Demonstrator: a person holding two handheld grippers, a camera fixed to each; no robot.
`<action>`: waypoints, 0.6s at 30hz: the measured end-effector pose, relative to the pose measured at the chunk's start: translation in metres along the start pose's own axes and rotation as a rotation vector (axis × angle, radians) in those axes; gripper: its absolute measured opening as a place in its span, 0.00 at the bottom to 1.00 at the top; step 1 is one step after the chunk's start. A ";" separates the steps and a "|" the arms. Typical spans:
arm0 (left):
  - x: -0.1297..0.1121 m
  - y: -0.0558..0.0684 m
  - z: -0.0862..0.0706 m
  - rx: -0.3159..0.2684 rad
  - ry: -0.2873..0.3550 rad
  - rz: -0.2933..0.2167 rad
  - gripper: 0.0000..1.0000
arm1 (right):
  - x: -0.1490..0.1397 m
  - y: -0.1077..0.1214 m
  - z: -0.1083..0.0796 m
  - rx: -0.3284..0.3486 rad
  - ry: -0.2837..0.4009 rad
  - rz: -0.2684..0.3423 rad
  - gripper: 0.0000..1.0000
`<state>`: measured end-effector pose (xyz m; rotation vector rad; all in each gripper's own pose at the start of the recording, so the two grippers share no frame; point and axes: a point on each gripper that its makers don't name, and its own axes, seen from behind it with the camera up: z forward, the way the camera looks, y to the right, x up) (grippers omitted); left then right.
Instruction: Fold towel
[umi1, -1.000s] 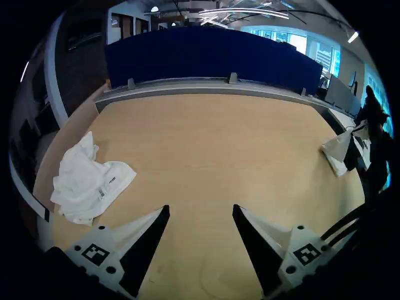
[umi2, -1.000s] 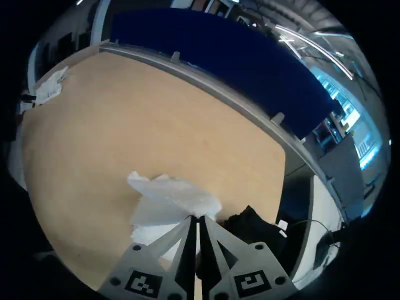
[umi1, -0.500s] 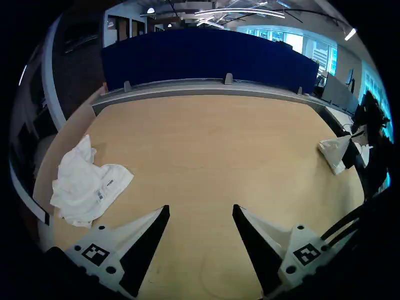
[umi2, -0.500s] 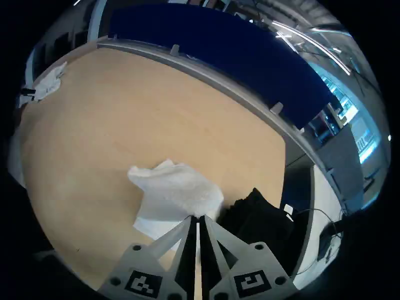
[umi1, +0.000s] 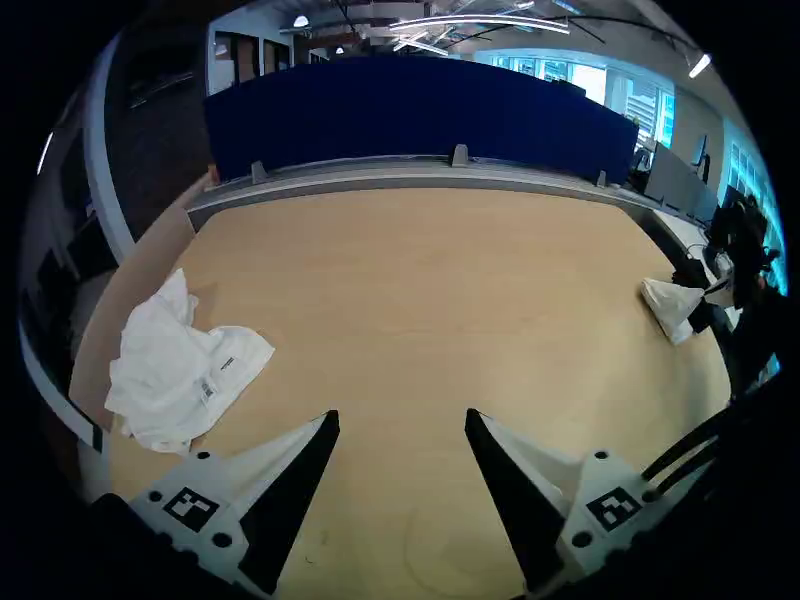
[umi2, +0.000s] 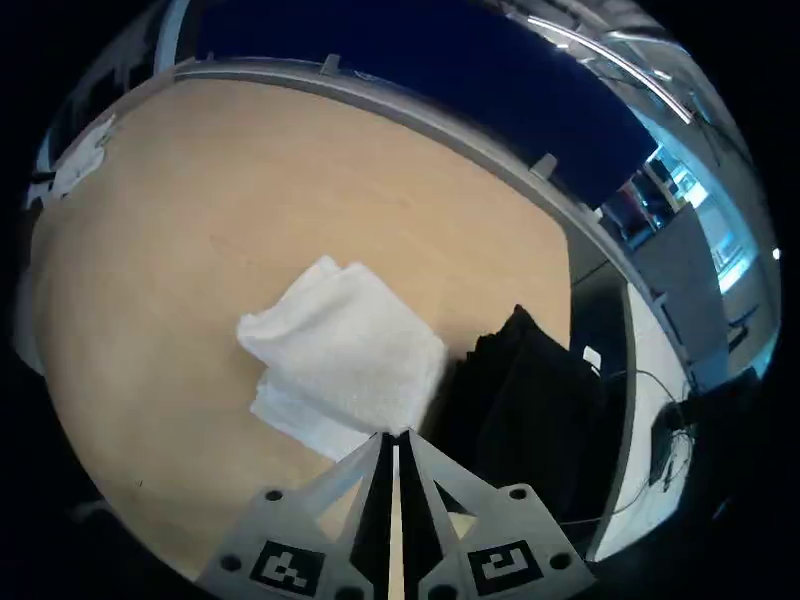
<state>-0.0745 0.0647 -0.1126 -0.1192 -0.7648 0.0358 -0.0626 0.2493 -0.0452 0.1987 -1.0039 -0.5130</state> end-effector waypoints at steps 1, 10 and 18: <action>0.000 0.000 0.000 0.001 0.000 0.001 0.93 | -0.004 -0.001 0.002 -0.001 -0.007 0.004 0.03; -0.001 -0.002 0.001 0.007 -0.011 0.011 0.93 | -0.039 -0.012 0.023 -0.001 -0.067 0.041 0.03; -0.004 -0.003 0.001 0.015 -0.019 0.031 0.94 | -0.056 -0.016 0.044 -0.022 -0.101 0.096 0.03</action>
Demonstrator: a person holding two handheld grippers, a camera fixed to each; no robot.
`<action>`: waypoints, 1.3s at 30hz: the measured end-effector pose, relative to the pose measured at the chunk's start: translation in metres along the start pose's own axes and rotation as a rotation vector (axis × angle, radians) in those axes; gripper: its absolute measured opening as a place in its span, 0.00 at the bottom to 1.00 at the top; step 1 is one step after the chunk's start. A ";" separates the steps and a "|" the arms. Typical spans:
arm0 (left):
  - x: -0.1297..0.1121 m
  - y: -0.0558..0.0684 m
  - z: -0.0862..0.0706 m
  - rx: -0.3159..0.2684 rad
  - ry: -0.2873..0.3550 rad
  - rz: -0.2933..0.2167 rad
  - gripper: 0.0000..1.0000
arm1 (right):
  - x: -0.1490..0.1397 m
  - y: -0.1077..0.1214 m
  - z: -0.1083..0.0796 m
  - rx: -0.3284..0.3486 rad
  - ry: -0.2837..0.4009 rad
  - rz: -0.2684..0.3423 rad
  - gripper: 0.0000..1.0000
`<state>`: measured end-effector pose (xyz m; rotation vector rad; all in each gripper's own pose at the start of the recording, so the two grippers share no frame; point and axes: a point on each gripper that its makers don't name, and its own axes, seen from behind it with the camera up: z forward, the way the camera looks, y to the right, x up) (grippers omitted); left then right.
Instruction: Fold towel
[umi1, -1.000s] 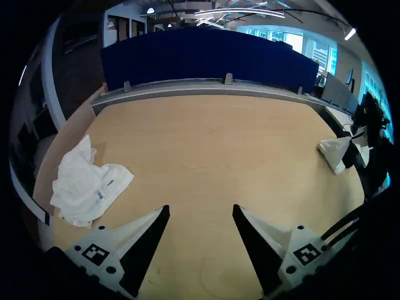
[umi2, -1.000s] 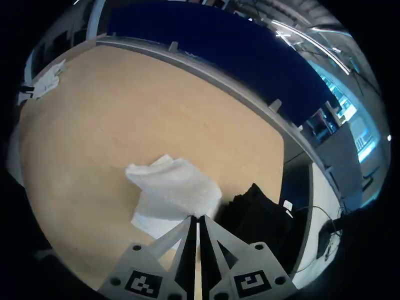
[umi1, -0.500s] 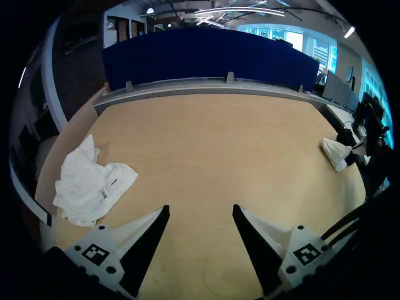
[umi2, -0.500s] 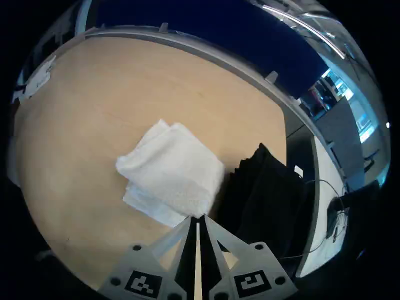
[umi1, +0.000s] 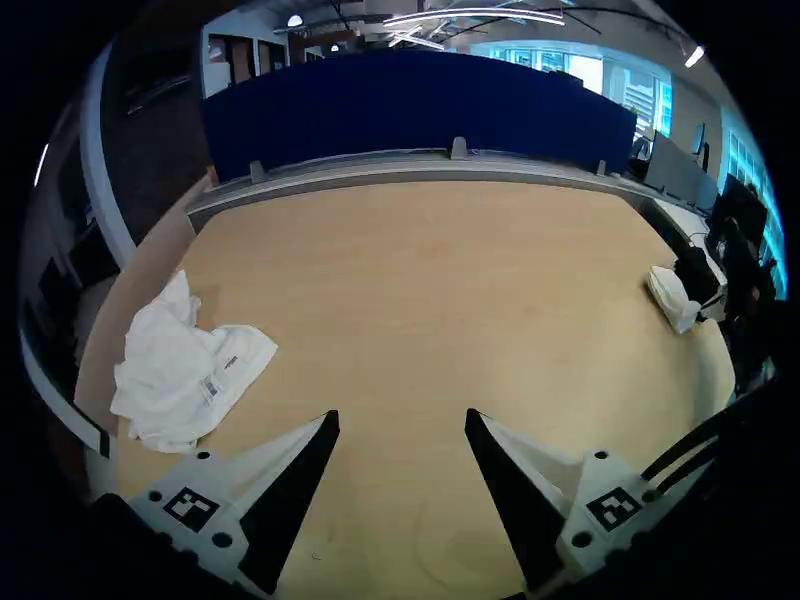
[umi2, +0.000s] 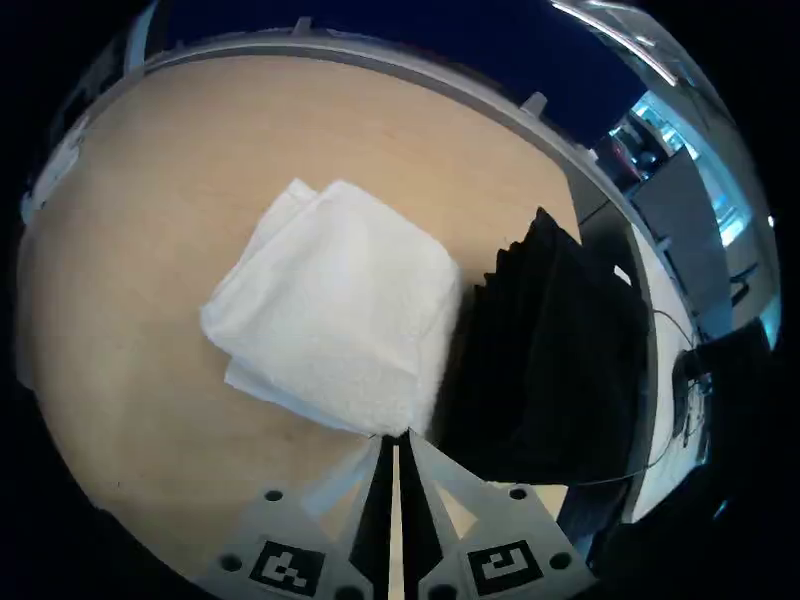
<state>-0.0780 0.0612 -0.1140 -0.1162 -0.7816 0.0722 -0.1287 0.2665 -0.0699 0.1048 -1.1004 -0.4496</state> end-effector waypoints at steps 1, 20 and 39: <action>0.000 0.000 0.000 0.002 -0.001 0.002 0.94 | -0.001 -0.001 0.002 -0.001 -0.002 0.006 0.03; 0.001 -0.006 0.002 0.009 -0.003 0.016 0.94 | -0.008 -0.004 0.007 -0.028 0.001 0.079 0.26; 0.005 -0.002 -0.002 -0.009 0.010 0.018 0.94 | 0.024 -0.004 -0.031 -0.050 0.140 0.095 0.79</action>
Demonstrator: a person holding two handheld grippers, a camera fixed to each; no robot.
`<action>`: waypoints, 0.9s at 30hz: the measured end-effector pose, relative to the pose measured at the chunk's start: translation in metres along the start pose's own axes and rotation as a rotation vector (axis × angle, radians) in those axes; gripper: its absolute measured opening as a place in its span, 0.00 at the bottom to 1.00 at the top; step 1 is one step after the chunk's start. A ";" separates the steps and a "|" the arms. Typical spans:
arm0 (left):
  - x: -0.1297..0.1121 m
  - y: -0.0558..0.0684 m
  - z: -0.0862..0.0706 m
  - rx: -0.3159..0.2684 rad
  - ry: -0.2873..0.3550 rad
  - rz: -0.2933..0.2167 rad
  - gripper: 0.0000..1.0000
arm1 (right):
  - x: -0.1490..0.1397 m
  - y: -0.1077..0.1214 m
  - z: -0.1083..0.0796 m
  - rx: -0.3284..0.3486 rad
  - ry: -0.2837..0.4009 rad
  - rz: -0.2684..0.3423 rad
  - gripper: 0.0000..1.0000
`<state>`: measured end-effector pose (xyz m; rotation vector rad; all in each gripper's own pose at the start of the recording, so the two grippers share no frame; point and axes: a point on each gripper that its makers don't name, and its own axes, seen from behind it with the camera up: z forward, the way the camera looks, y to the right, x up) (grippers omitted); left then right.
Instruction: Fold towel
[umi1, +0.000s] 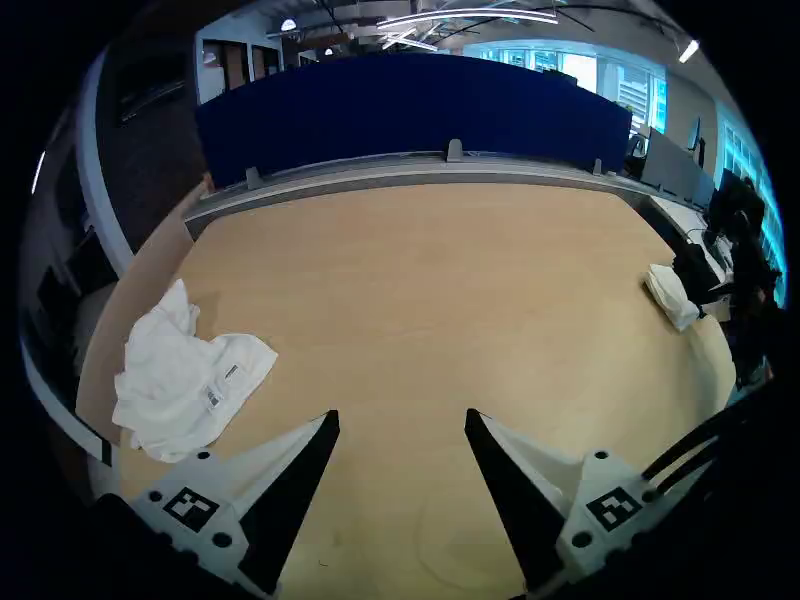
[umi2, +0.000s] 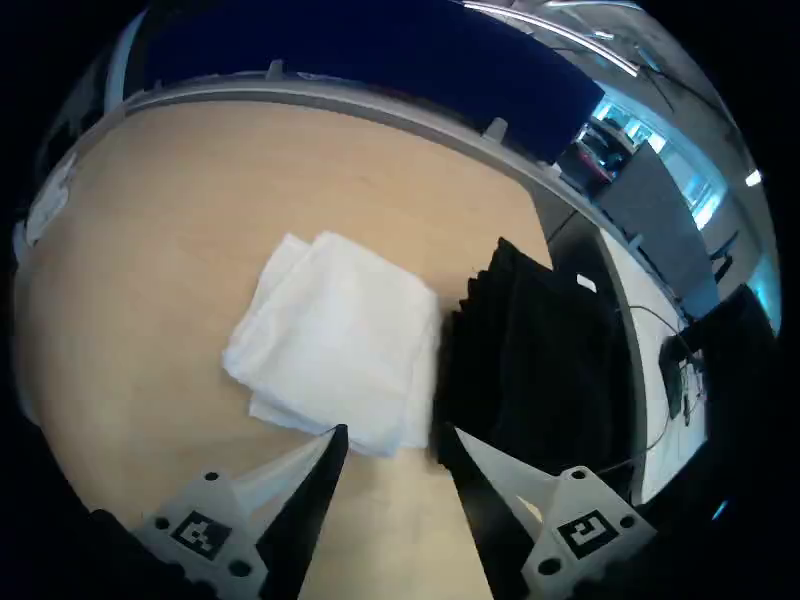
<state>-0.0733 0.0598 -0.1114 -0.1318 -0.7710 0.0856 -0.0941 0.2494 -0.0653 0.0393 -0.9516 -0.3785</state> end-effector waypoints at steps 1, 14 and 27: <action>0.000 0.000 -0.001 0.001 0.001 0.000 0.94 | 0.004 -0.003 0.000 0.007 0.009 0.003 0.83; -0.001 -0.006 -0.008 0.013 0.005 -0.006 0.94 | 0.028 -0.038 0.012 0.074 0.047 0.021 0.88; -0.007 -0.016 -0.007 0.036 -0.006 -0.002 0.93 | -0.006 -0.052 0.040 0.112 -0.040 0.003 0.88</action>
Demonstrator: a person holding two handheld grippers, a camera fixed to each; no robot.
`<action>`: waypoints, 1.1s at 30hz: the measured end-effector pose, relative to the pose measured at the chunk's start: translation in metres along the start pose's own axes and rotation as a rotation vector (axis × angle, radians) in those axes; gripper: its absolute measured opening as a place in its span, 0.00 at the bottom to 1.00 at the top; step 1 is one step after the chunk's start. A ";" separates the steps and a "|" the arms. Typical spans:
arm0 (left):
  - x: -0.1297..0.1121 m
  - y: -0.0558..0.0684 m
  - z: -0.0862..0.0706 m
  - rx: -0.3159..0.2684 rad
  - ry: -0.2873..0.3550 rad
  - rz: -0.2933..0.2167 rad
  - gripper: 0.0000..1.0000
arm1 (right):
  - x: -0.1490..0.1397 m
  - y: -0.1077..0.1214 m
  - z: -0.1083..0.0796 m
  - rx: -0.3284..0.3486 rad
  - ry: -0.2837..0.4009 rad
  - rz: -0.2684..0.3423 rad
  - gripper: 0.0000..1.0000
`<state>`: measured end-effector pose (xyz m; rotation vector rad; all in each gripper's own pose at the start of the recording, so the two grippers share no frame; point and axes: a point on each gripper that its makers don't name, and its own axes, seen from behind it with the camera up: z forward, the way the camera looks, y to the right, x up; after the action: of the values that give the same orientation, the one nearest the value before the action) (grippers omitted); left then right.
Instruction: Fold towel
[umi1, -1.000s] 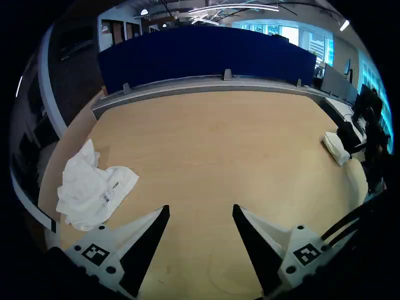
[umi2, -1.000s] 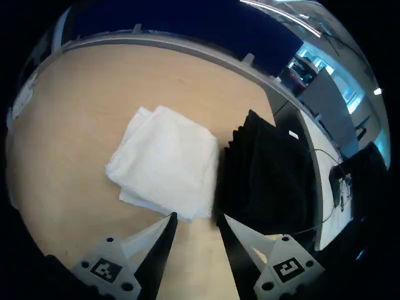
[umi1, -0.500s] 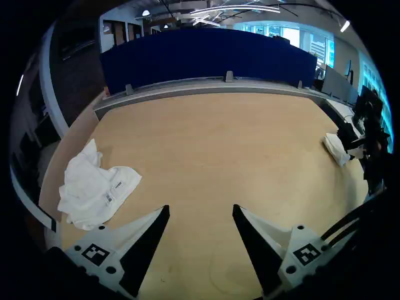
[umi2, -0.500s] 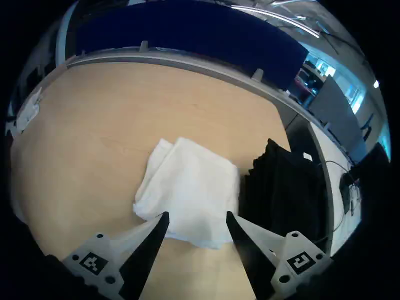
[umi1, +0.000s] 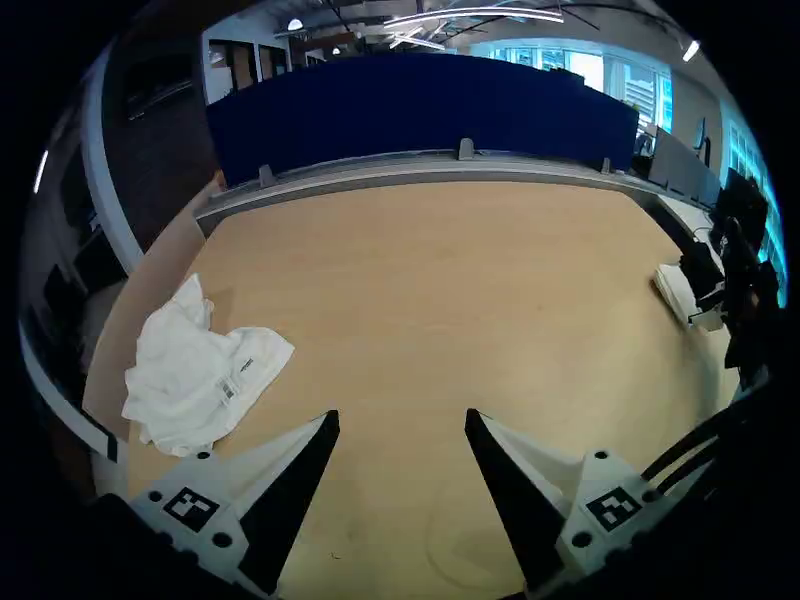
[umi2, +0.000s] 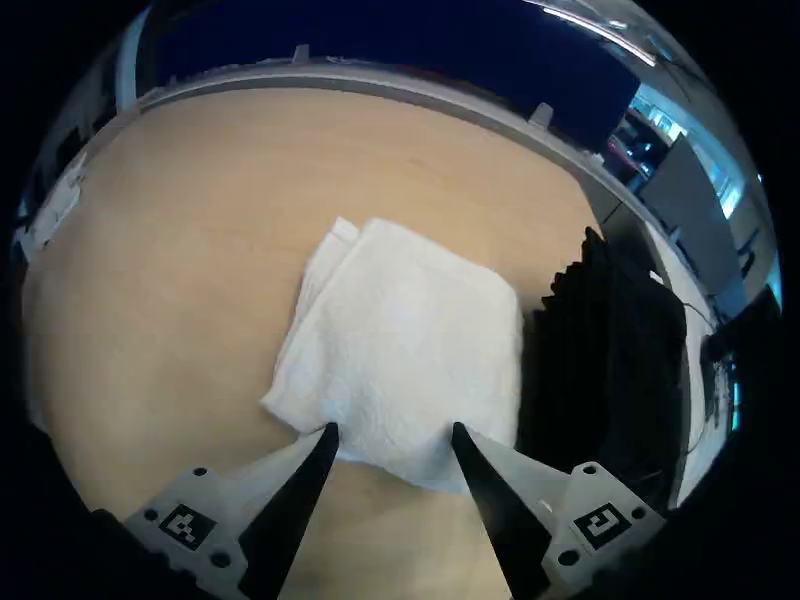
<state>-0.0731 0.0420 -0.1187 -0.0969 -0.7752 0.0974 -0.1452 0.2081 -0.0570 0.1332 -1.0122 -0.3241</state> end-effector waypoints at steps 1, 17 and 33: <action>-0.001 0.000 0.000 0.001 -0.001 0.000 0.93 | 0.000 0.000 0.001 0.001 -0.001 0.001 0.88; 0.004 0.005 0.006 -0.006 0.002 -0.007 0.93 | 0.023 0.005 -0.021 -0.002 0.092 0.049 0.88; 0.016 0.001 0.002 -0.012 0.039 -0.020 0.93 | 0.065 0.017 -0.043 -0.063 0.254 0.160 0.89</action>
<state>-0.0633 0.0456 -0.1059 -0.1018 -0.7378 0.0718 -0.0734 0.2017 -0.0229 0.0348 -0.7545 -0.1875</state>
